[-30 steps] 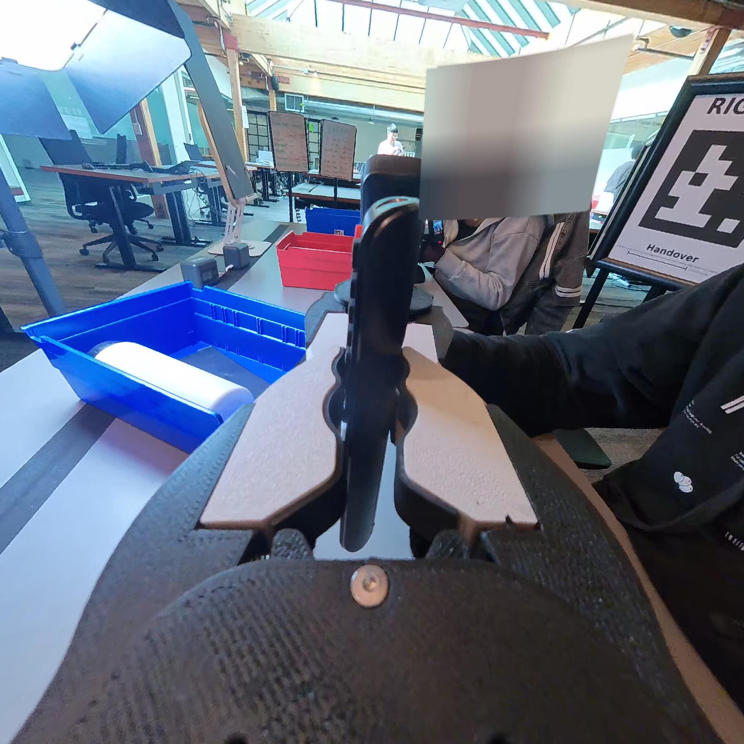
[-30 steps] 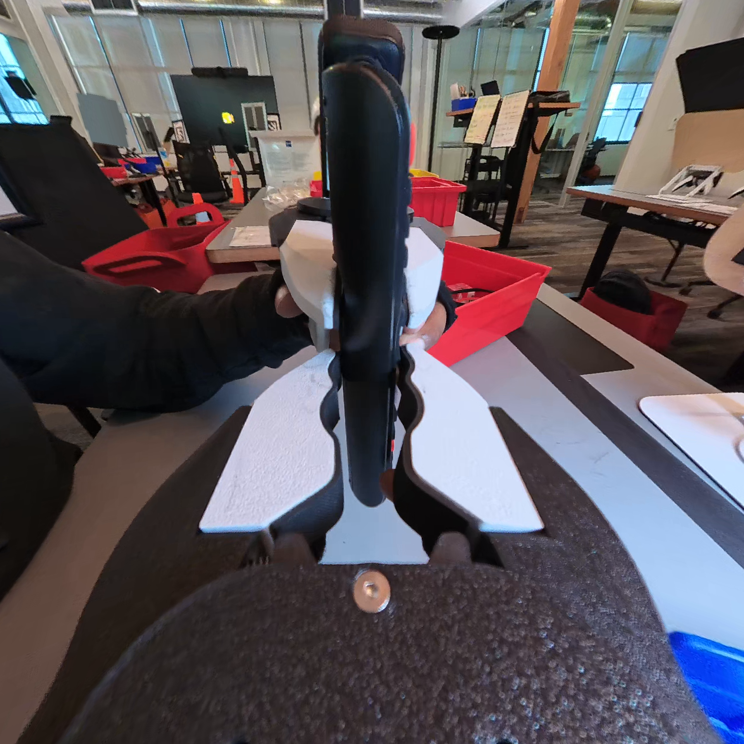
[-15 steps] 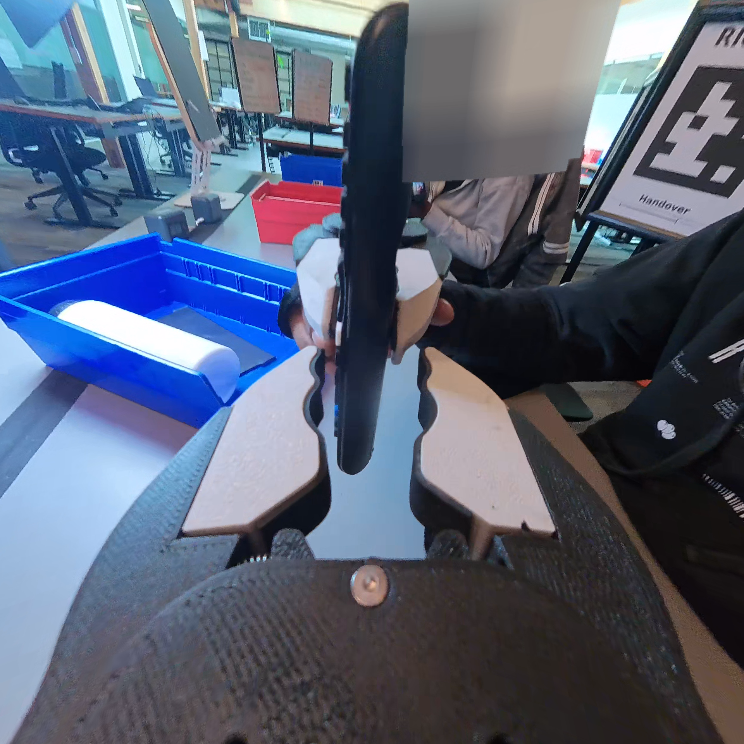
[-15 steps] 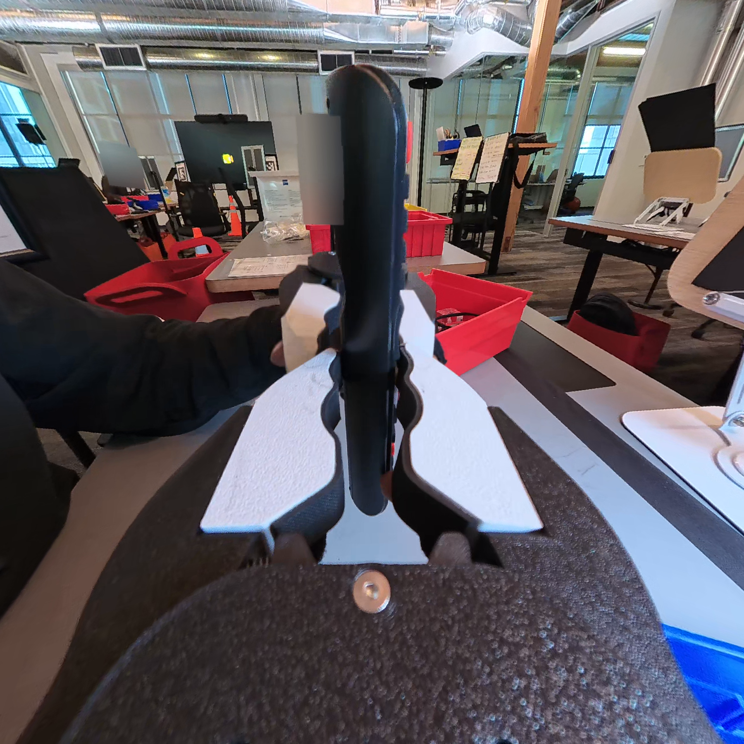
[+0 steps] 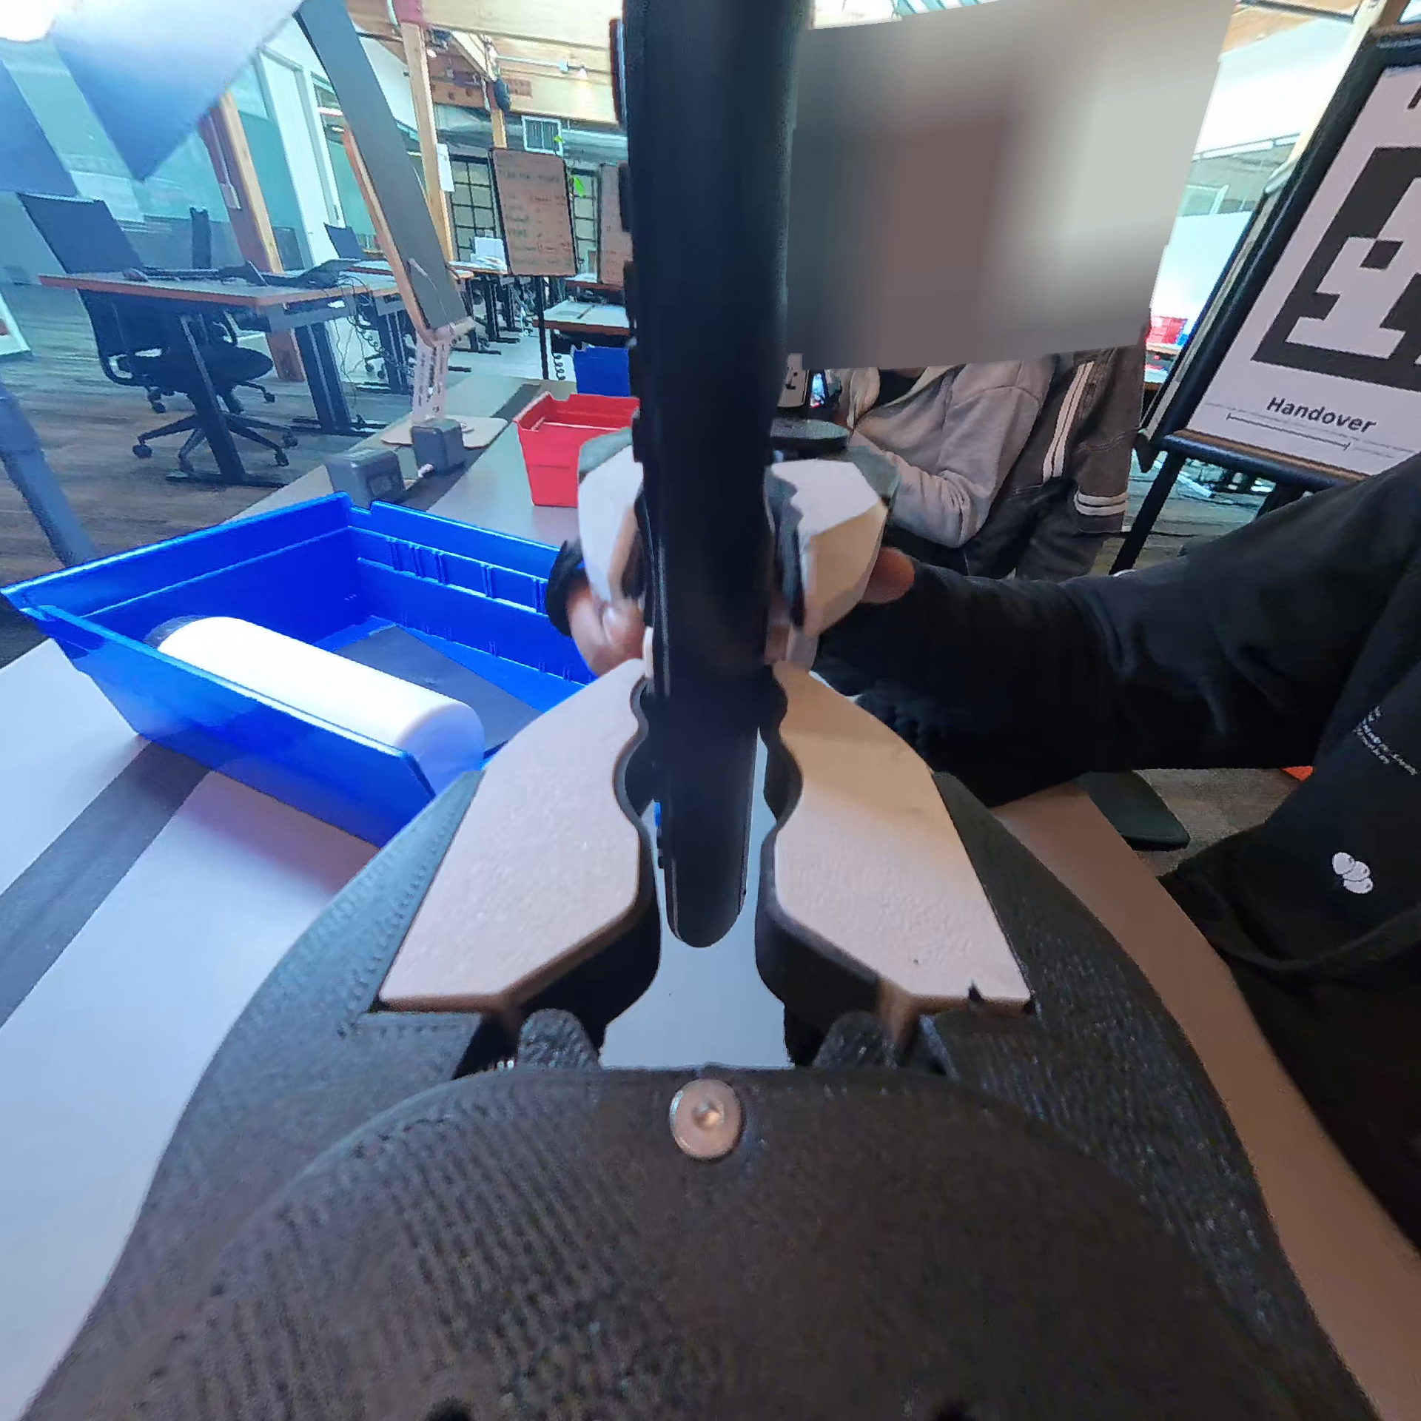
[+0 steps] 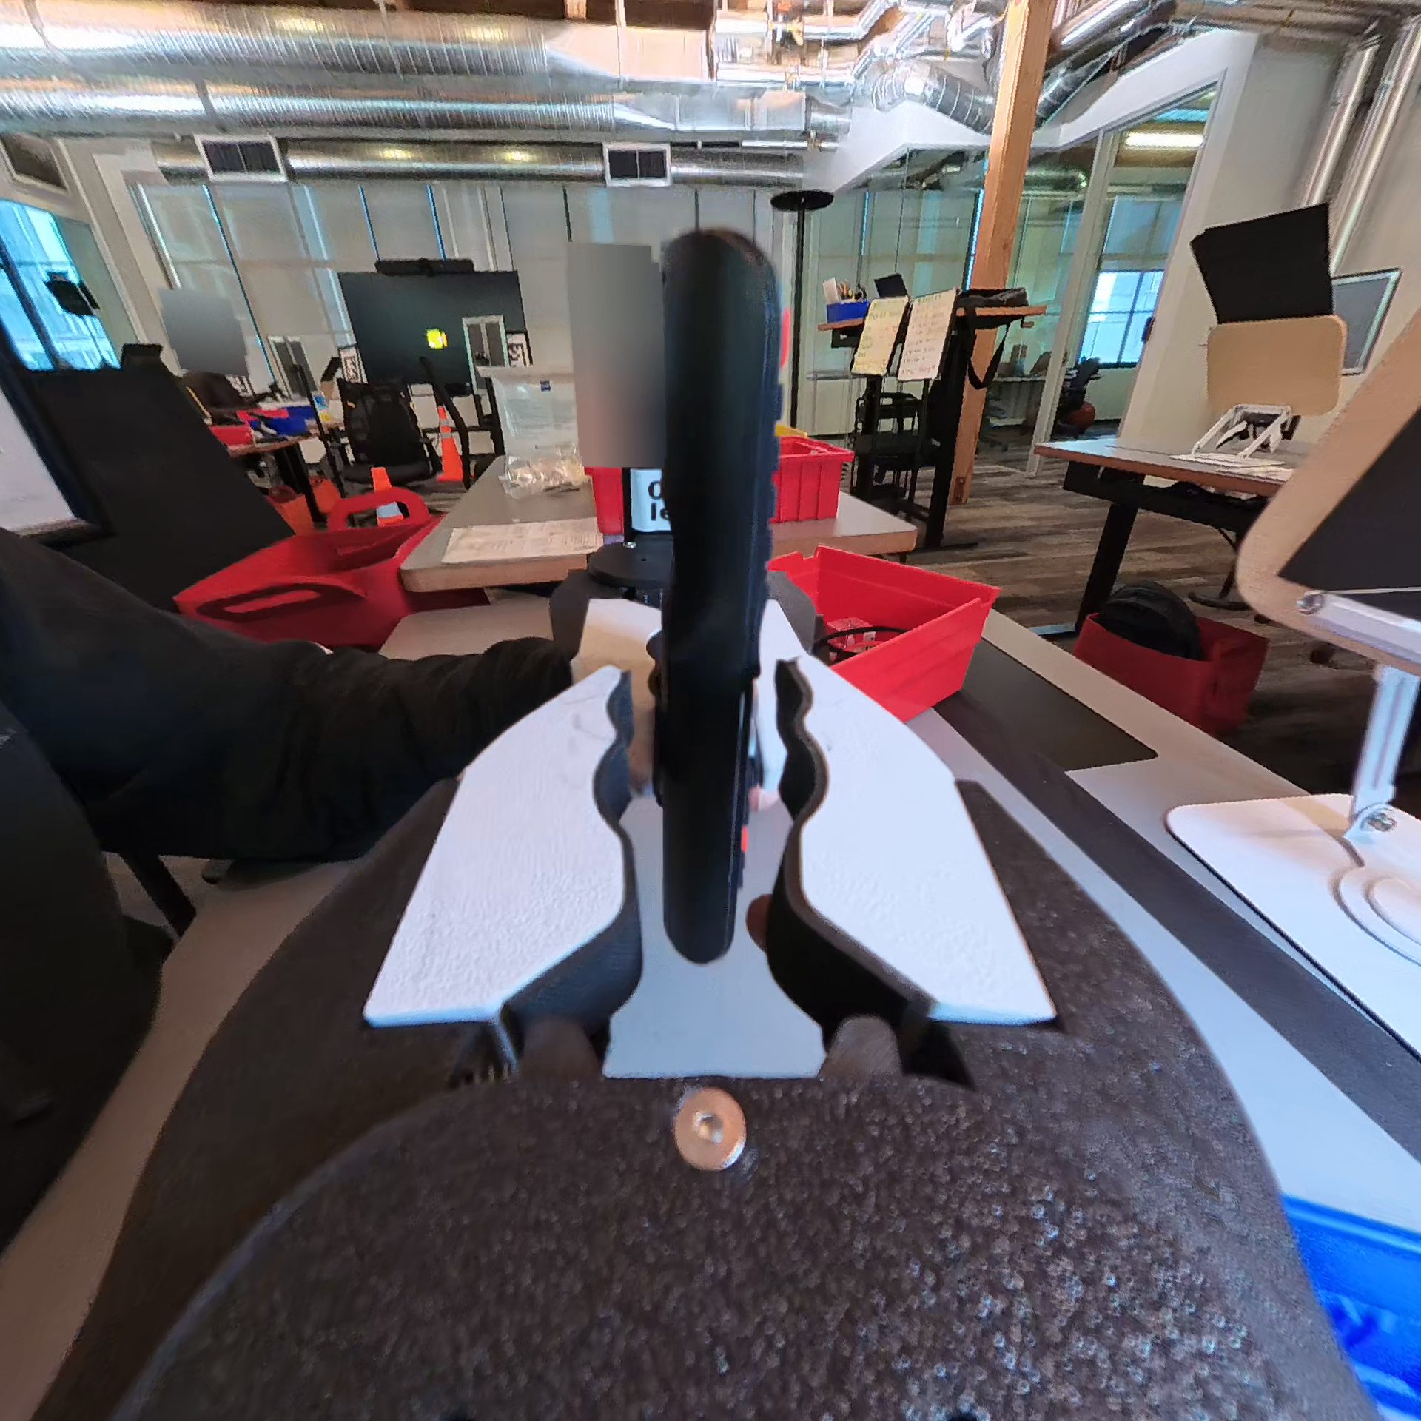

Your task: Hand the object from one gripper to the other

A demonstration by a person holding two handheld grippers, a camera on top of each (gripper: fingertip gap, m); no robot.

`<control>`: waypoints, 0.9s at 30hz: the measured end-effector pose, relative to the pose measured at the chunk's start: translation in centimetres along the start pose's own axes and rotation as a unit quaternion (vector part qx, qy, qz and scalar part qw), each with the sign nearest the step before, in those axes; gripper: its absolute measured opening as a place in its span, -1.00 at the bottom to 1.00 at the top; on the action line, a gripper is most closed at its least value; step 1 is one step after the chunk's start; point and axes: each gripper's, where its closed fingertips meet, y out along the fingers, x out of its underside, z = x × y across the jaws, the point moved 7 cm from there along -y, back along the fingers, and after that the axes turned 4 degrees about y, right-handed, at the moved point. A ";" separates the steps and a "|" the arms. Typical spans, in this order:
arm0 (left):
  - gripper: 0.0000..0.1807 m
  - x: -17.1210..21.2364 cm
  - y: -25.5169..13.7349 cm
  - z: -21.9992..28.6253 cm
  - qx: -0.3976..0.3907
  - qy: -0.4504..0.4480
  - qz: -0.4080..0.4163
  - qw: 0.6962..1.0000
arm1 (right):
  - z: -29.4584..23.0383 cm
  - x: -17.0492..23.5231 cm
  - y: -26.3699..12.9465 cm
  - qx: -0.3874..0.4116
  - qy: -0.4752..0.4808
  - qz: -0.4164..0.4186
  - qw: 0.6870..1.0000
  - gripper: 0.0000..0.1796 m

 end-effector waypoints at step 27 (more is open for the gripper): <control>-0.48 -1.6 -1.7 0.4 0.027 -0.024 0.016 0.999 | 0.2 1.5 0.6 -0.007 -0.009 -0.029 1.000 -0.72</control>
